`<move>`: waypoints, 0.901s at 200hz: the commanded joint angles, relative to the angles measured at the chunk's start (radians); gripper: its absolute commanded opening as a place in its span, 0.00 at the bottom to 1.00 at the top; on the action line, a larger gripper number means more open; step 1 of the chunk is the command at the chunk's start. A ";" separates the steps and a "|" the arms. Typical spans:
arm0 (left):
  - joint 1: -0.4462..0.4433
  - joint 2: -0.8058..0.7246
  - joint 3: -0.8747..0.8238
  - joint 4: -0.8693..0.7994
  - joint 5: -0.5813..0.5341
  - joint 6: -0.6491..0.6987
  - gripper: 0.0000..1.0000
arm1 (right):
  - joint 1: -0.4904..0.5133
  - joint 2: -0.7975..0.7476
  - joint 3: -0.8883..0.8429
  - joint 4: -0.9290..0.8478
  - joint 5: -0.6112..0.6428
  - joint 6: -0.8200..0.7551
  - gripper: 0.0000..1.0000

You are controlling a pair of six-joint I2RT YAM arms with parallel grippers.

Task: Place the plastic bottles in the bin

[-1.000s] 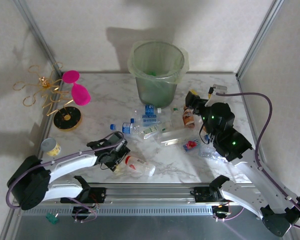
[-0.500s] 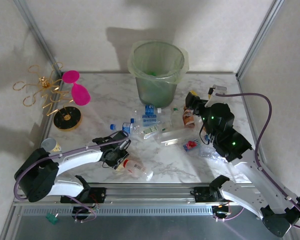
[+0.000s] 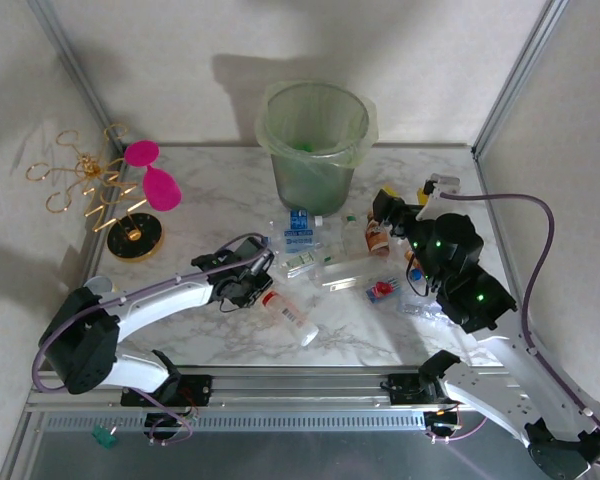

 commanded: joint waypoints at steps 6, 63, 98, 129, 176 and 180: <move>0.009 -0.077 0.094 -0.066 -0.108 0.106 0.33 | -0.001 0.011 0.019 0.008 -0.187 -0.026 0.80; 0.009 -0.324 0.180 0.056 -0.180 0.460 0.33 | 0.000 0.061 0.021 0.021 -0.508 -0.032 0.83; 0.009 -0.450 0.179 0.214 -0.097 0.644 0.34 | 0.003 0.123 0.034 0.044 -0.791 -0.006 0.84; 0.007 -0.454 0.221 0.247 -0.003 0.723 0.31 | 0.010 0.229 0.053 0.104 -1.126 0.061 0.93; 0.006 -0.471 0.241 0.313 0.132 0.779 0.31 | 0.039 0.326 0.047 0.286 -1.376 0.193 0.99; 0.006 -0.474 0.243 0.313 0.135 0.781 0.31 | 0.044 0.335 0.044 0.310 -1.400 0.211 0.99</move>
